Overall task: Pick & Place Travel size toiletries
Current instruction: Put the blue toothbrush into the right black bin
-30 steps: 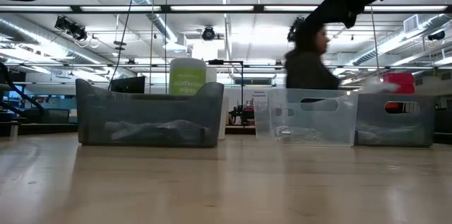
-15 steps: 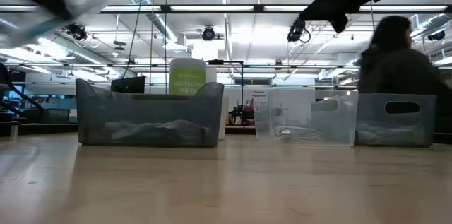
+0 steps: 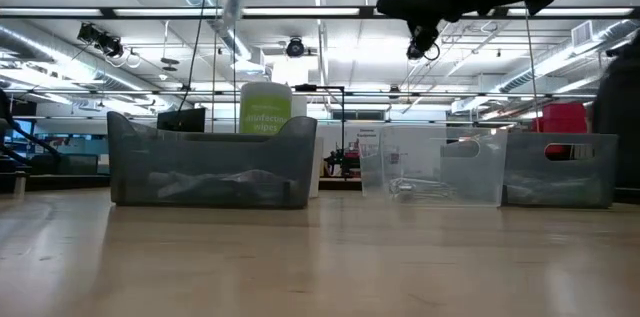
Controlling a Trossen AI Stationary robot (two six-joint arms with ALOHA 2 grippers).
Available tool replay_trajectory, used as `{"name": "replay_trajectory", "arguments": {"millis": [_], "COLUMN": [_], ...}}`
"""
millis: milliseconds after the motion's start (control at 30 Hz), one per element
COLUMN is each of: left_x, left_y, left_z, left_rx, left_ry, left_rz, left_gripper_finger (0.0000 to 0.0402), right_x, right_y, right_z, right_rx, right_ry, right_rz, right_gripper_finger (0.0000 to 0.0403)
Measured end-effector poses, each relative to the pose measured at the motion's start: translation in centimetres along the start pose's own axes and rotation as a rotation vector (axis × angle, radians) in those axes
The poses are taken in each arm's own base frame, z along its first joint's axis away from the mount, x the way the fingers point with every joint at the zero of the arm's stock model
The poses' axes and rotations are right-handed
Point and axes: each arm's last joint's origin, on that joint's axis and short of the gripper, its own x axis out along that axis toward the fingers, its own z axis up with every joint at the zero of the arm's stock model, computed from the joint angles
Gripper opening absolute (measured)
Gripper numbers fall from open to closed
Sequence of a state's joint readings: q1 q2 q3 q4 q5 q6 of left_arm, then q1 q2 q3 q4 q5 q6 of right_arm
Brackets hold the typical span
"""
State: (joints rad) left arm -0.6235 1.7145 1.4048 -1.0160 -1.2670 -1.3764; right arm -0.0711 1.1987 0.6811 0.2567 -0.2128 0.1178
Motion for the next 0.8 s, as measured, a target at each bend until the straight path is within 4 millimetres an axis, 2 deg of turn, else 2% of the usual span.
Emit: {"name": "replay_trajectory", "arguments": {"millis": [200, 300, 400, 533, 800], "left_x": [4.2, 6.0, 7.5, 8.5, 9.1], "left_y": [-1.4, -1.9, -2.0, -1.7, -1.5], "left_z": [1.7, 2.5, 3.3, 3.7, 3.9], "left_rx": [0.149, 0.181, 0.197, 0.228, 0.249], "left_ry": [0.089, 0.107, 0.117, 0.135, 0.129], "left_rz": [-0.032, -0.07, -0.1, -0.109, -0.094], "left_gripper_finger": [0.0045, 0.0042, 0.004, 0.0042, 0.0043], "right_x": [0.8, 0.9, 1.1, 1.3, 2.9], "right_y": [-0.2, -0.3, -0.3, -0.4, -0.2], "right_z": [-0.3, -0.6, -0.7, -1.1, -2.0], "right_rx": [0.006, 0.064, 0.034, -0.016, -0.044], "right_ry": [-0.004, 0.012, 0.022, 0.049, 0.046], "right_rz": [0.001, 0.0, -0.002, -0.003, 0.024], "right_gripper_finger": [0.0021, 0.0021, 0.0031, 0.006, 0.0128]}}
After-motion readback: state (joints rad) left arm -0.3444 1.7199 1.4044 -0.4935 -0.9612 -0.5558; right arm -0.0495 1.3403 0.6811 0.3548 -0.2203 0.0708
